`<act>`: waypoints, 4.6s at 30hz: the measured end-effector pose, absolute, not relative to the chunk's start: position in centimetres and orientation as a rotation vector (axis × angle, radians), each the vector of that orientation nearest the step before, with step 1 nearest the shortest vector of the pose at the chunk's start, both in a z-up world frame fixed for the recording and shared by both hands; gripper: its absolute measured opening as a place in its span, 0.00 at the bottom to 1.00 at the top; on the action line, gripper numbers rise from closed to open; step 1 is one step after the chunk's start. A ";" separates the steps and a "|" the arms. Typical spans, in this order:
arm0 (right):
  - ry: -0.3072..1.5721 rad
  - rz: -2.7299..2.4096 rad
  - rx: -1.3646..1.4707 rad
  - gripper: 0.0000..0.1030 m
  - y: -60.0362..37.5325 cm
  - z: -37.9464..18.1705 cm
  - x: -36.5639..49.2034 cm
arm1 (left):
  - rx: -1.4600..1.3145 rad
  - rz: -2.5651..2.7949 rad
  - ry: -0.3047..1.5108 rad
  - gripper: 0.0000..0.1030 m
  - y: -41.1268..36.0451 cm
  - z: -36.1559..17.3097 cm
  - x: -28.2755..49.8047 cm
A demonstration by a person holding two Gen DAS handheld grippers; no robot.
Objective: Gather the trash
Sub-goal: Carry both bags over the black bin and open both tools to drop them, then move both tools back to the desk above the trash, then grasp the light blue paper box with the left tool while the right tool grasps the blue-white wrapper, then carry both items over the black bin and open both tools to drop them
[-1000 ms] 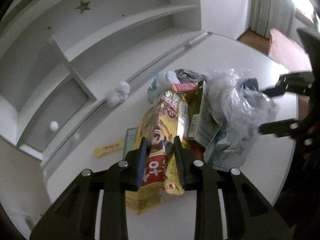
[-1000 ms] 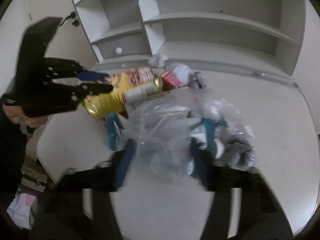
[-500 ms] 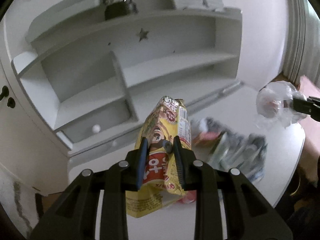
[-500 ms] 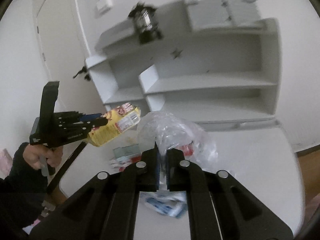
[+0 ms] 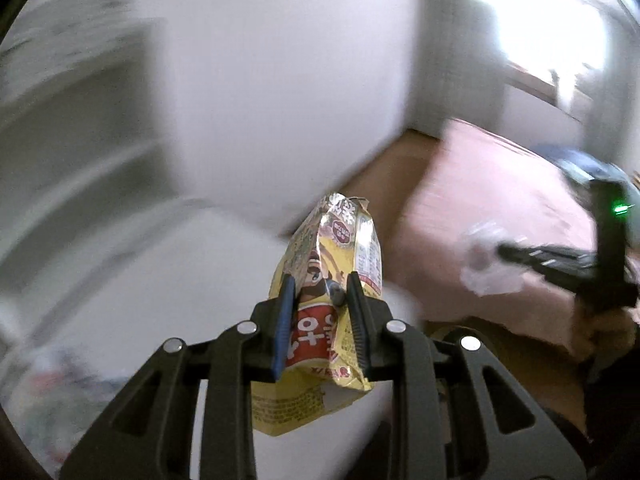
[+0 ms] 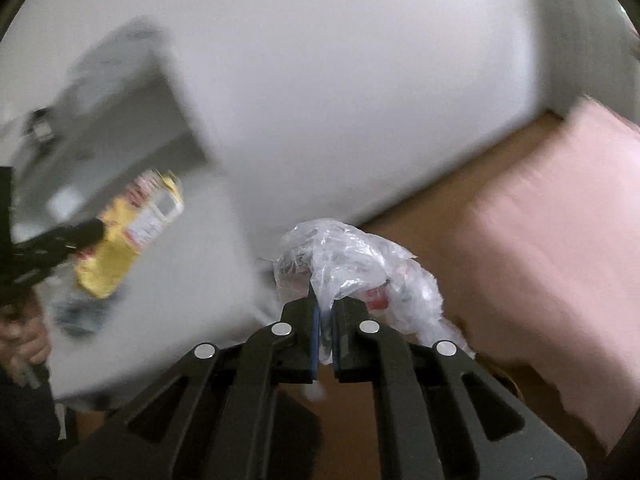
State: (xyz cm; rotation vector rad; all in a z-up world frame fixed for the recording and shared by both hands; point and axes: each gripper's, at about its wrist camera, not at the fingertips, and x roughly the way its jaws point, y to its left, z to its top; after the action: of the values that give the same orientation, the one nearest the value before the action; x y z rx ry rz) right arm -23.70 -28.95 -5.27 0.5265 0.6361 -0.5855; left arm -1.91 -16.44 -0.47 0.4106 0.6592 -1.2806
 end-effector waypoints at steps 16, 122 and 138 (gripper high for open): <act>0.919 -0.806 0.994 0.03 -36.8 -31.7 -37.9 | 0.685 -1.493 1.048 0.11 -36.7 -24.6 -15.3; 0.609 0.185 0.155 0.18 -6.0 0.9 -2.8 | 0.280 -0.610 0.794 0.55 13.9 1.4 19.1; 0.671 -0.852 0.566 0.17 -29.6 -9.7 -30.1 | 0.413 -1.366 0.764 0.55 -20.7 -3.9 -4.3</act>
State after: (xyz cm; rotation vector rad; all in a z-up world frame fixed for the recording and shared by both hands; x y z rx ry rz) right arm -30.15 -29.57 -9.73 0.5664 0.6710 -0.8517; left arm -4.29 -20.67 -3.94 0.4129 0.7641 -1.3663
